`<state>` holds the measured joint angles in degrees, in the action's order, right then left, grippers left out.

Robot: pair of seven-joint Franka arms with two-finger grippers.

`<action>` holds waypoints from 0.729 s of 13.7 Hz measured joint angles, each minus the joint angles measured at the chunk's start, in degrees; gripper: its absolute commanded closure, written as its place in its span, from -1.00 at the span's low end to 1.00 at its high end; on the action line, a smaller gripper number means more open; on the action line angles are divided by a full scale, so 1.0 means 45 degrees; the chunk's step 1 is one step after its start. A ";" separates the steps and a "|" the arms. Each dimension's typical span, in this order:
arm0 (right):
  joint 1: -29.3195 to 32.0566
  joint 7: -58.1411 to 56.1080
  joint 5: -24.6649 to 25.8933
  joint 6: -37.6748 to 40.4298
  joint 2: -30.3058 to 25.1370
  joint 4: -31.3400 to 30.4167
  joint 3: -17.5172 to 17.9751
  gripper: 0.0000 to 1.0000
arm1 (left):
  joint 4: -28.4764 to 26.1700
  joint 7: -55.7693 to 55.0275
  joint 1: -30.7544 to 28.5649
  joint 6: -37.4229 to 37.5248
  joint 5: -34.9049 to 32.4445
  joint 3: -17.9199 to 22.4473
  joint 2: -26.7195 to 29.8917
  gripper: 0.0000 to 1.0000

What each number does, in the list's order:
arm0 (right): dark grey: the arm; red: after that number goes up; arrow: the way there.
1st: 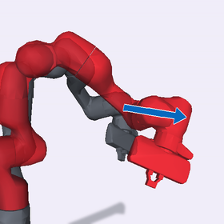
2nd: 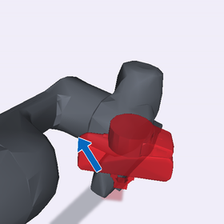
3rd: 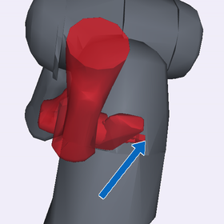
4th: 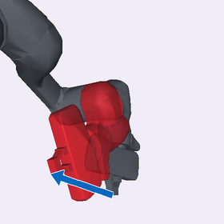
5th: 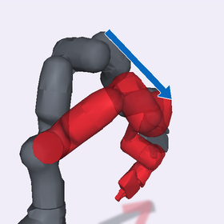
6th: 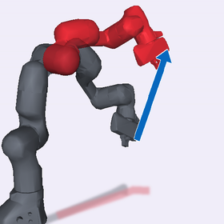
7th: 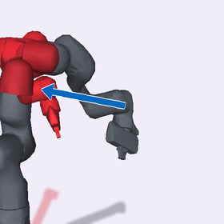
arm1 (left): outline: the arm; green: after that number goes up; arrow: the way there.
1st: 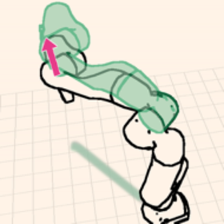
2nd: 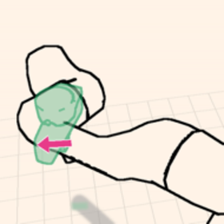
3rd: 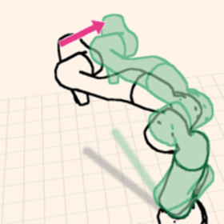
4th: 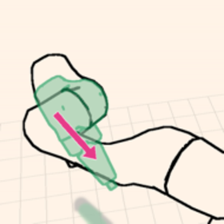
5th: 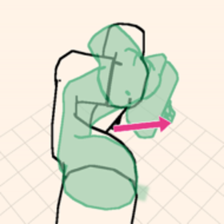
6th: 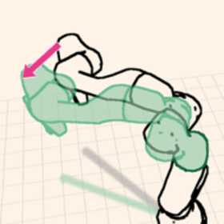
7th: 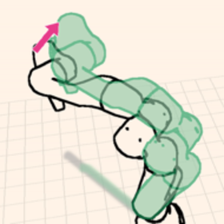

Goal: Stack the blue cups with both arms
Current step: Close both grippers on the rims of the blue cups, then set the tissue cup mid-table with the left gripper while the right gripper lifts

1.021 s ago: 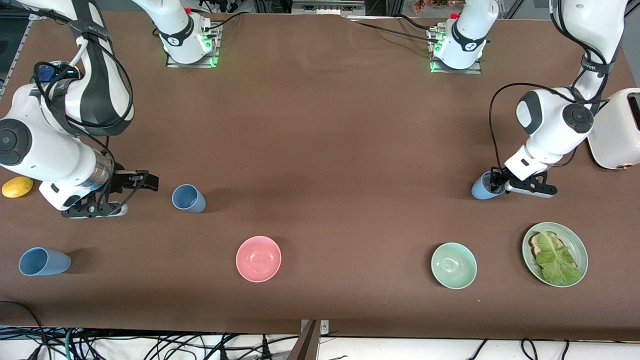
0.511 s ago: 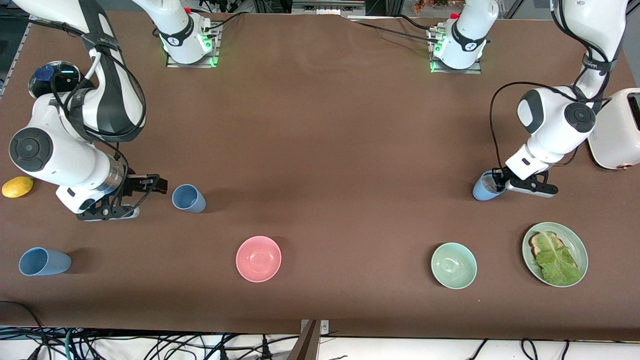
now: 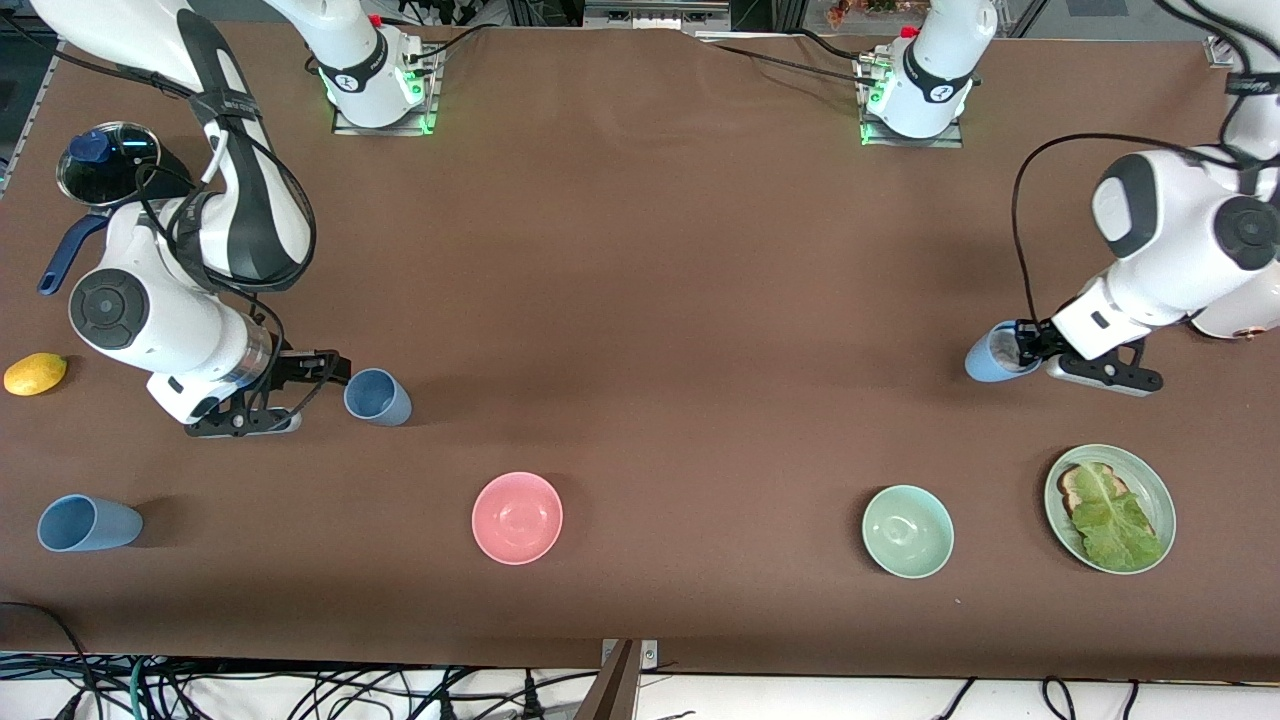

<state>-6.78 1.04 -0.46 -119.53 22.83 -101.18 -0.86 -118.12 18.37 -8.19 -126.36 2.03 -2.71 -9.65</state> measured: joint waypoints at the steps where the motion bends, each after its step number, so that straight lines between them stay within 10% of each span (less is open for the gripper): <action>1: 0.0000 0.0000 0.0000 -0.0199 0.0016 -0.0152 0.0000 -1.00 | 0.0835 0.0000 0.0003 0.1287 0.0000 -0.0001 0.0078 1.00; 10: 0.0010 0.0000 0.0000 -0.1284 0.0821 -0.0382 -0.0001 -1.00 | 0.4600 -0.0315 0.0479 0.6099 0.0004 -0.0058 0.0215 1.00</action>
<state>-6.74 1.04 -0.46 -125.30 26.52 -102.90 -0.87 -97.43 16.95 -6.04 -98.91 2.05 -2.97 -8.68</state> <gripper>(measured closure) 0.000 0.943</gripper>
